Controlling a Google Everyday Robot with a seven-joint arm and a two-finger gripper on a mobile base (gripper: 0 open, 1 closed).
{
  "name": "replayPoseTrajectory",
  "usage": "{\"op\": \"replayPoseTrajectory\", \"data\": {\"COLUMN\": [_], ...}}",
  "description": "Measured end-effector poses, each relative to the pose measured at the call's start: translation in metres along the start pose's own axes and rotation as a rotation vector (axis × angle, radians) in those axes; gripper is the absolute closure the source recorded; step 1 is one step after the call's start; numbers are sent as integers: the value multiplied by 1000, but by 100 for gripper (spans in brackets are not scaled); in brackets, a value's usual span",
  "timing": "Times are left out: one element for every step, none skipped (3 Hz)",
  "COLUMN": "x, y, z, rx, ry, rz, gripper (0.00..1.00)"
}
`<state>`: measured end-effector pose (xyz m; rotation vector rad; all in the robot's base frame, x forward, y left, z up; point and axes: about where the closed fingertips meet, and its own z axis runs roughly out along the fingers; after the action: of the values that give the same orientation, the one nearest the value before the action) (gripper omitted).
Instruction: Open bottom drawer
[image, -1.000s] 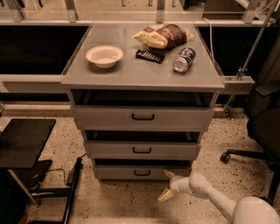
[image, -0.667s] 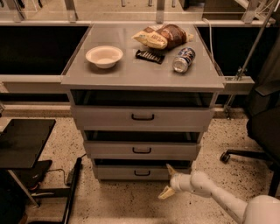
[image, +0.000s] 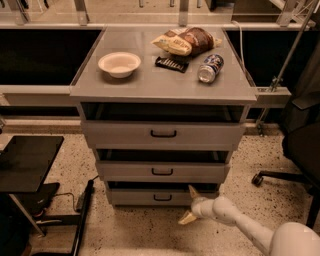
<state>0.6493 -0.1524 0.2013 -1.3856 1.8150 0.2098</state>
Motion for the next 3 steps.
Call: {"op": "replayPoseTrajectory", "data": {"x": [-7,-4,6], "y": [-20,-40,-31], "z": [22,20,62], "rx": [85,163,142], "ry": [55,67,73], "rz": [-68,-65,-91], "gripper": [0,0,0]}}
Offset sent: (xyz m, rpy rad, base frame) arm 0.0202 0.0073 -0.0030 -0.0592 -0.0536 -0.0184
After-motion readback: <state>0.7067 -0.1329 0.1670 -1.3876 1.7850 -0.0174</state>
